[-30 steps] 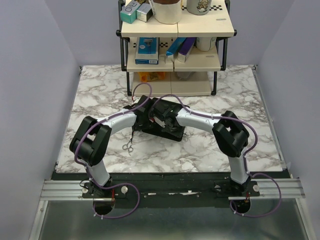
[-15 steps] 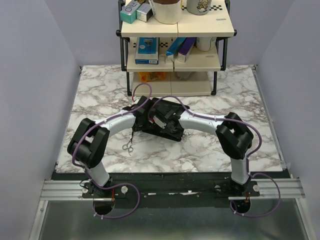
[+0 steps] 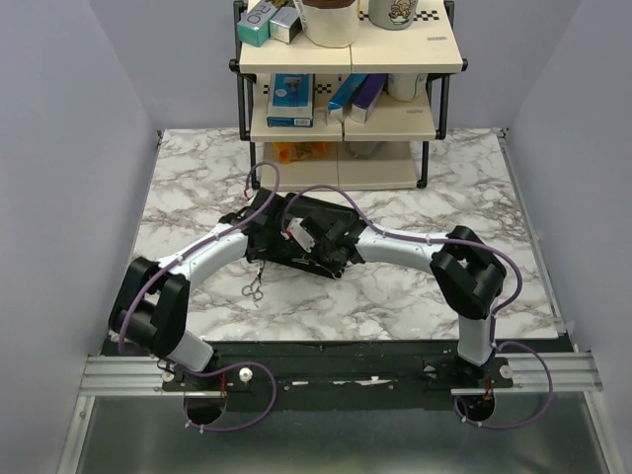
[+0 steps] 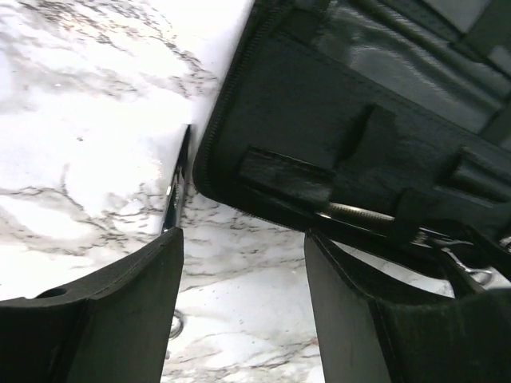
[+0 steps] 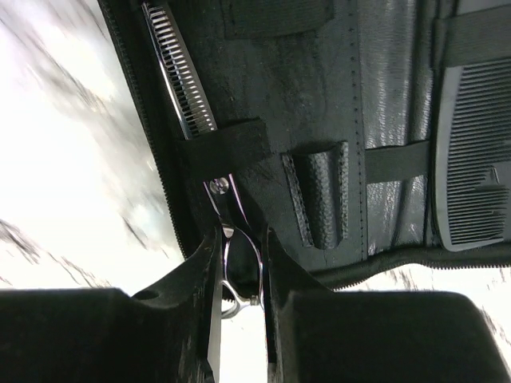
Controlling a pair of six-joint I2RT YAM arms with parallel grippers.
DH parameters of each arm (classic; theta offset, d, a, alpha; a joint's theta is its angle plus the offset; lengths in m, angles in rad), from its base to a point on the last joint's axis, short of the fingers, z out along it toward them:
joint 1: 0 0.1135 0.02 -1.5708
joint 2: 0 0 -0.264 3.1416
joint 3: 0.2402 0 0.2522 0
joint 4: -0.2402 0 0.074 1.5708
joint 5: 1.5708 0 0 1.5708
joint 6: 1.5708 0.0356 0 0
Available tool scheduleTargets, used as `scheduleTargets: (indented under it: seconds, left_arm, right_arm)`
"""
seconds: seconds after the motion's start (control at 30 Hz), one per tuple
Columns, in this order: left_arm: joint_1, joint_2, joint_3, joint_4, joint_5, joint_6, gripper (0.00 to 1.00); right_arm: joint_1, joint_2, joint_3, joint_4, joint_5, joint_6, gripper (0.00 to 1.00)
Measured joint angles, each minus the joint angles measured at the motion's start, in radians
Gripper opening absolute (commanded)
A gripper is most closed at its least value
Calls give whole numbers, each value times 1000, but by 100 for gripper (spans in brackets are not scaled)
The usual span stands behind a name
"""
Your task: Sort the hair-cutting tools
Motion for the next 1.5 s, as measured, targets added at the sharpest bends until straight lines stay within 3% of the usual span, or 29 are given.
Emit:
scheduleTargets:
  seconds: [0.27,0.37,0.4,0.43,0.7,1.23,1.5]
  left_arm:
    - [109,16,21,1,33,5,67]
    - [126,83,66,-3,11,2,46]
    - [132,106,80,-7,0,0,34]
    - [135,122,92,-10,-8,2,30]
    - [176,209,137,-51,-72,1,11]
    - [170,253,146,-45,-89,6,11]
    - [89,307,208,-42,-135,31,11]
  right_arm:
    - [3,-5,-35,89,-19,17,3]
    - [3,-16,-54,111,-19,18,3]
    - [3,-20,-61,119,-19,18,3]
    - [3,-23,-67,125,-19,18,3]
    - [3,-31,-81,142,-21,16,1]
    - [3,-31,-82,144,-22,9,1]
    - [3,-48,-113,171,-22,9,1]
